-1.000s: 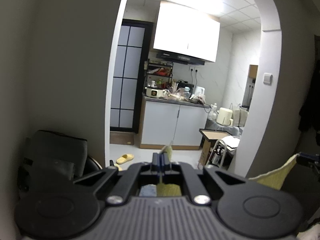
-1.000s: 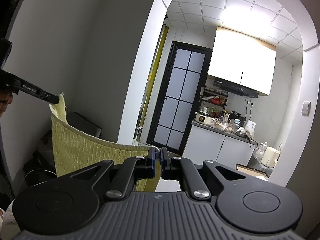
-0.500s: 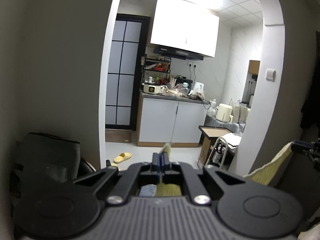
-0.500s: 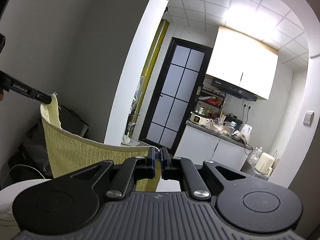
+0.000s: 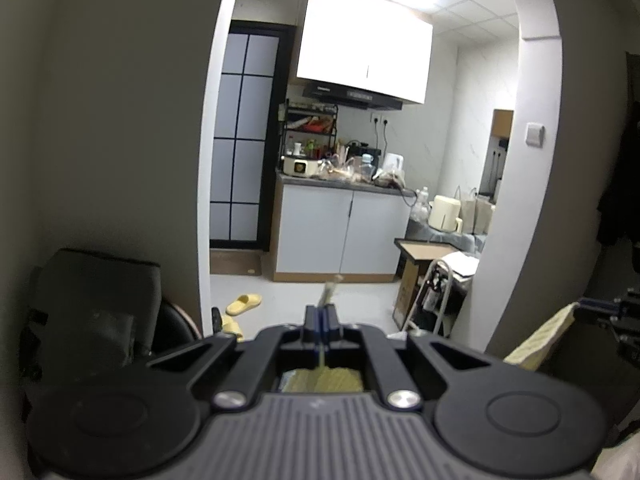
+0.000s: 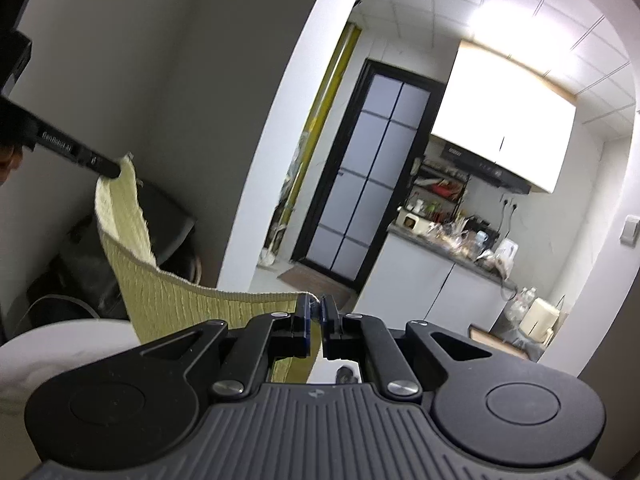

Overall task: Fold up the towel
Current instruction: 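Lift the towel with both grippers and stretch it open between them, then lower the stretched towel flat onto the table and open both grippers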

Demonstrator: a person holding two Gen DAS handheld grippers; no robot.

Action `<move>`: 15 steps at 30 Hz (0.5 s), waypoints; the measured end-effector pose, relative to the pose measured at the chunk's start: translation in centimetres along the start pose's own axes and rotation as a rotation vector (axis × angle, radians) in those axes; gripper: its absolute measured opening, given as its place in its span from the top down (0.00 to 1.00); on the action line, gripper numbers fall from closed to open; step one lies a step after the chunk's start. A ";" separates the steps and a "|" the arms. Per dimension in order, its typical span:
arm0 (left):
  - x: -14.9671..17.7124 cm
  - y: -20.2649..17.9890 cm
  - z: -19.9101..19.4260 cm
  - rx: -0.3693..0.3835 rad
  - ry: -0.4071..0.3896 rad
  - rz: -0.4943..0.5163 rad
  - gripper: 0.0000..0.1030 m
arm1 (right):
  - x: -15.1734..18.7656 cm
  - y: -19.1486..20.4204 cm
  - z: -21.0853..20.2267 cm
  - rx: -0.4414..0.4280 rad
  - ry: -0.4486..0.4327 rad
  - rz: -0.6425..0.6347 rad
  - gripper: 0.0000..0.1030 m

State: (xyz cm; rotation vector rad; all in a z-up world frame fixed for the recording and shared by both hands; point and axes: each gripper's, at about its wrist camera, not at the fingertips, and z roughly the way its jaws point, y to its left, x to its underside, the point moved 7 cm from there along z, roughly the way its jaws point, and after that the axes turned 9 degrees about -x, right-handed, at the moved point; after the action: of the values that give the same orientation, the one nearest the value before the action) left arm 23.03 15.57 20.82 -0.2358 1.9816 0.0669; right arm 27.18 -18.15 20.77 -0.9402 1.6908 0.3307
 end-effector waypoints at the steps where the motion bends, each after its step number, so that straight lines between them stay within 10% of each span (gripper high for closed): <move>1: 0.7 0.1 -0.3 0.000 0.007 -0.004 0.98 | 0.4 0.3 -0.1 -0.004 0.007 0.001 0.95; 15: 10.3 2.2 -3.6 0.020 0.106 -0.101 0.98 | 8.0 5.6 -2.7 -0.061 0.127 0.038 0.95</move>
State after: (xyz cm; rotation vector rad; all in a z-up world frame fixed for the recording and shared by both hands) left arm 15.25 15.77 12.78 -0.3315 2.0710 -0.0315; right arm 20.78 -19.60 13.09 -0.9924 1.8245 0.3560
